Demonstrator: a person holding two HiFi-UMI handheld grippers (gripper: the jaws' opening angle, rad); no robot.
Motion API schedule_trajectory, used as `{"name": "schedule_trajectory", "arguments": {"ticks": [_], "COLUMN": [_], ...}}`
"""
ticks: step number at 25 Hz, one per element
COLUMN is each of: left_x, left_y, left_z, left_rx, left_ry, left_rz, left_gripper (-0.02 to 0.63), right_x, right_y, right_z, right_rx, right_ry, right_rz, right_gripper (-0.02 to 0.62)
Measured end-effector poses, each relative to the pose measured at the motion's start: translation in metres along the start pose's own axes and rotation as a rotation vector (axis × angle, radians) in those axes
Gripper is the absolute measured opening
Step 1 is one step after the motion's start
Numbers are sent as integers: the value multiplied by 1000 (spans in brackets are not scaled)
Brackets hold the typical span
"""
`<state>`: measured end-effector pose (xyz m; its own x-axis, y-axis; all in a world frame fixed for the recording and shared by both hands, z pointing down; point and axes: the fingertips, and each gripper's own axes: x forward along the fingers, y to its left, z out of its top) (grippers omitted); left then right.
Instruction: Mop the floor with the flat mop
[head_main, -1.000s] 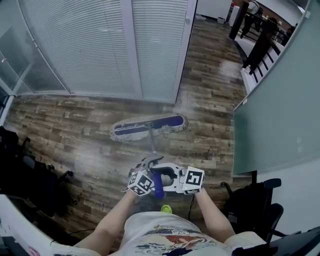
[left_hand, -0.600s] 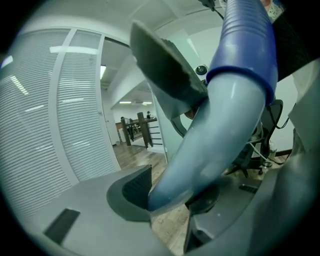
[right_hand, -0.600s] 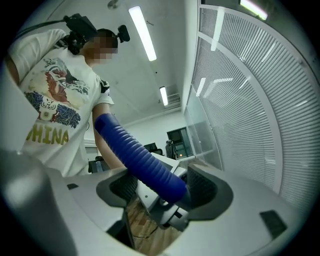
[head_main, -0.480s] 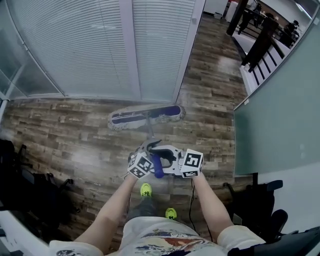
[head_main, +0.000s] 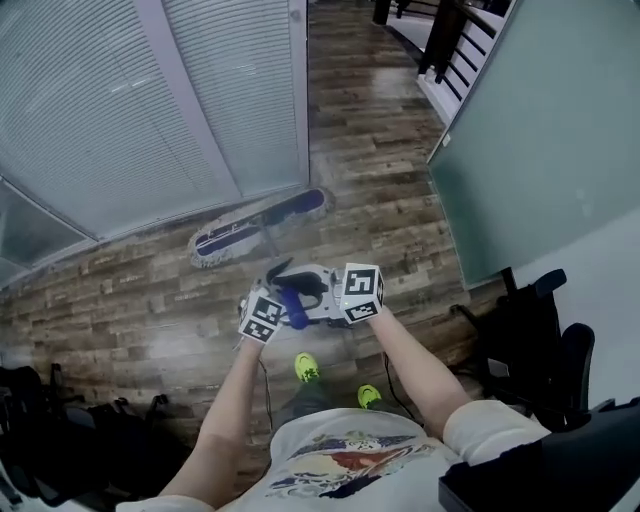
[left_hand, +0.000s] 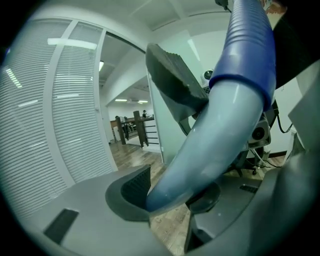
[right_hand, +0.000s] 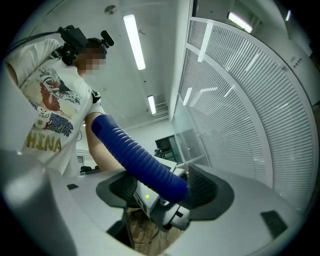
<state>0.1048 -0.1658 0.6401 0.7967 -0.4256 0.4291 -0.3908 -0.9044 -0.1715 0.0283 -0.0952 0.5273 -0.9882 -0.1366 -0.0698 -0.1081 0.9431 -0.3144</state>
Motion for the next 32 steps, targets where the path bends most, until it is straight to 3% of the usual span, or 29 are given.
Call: {"name": "schedule_trajectory", "arguments": {"ticks": [9, 18, 22, 25, 30, 32], "left_x": [-29, -46, -58, -78, -112, -120], "left_y": [-67, -199, -258, -298, -357, -365], "left_z": [6, 16, 30, 38, 34, 38], "left_rx": [-5, 2, -74, -107, -48, -87], "left_ry": [15, 72, 52, 54, 130, 115], "left_rz": [32, 60, 118, 150, 155, 191], "left_gripper": [137, 130, 132, 132, 124, 124], "right_x": [-16, -83, -114, -126, -131, -133], "right_y": [73, 189, 246, 291, 360, 374], "right_z": [-18, -52, -59, -64, -84, -82], "right_rx": [-5, 6, 20, 24, 16, 24], "right_ry": [30, 36, 7, 2, 73, 82], "right_rz": [78, 144, 180, 231, 348, 375], "right_gripper": [284, 285, 284, 285, 285, 285]}}
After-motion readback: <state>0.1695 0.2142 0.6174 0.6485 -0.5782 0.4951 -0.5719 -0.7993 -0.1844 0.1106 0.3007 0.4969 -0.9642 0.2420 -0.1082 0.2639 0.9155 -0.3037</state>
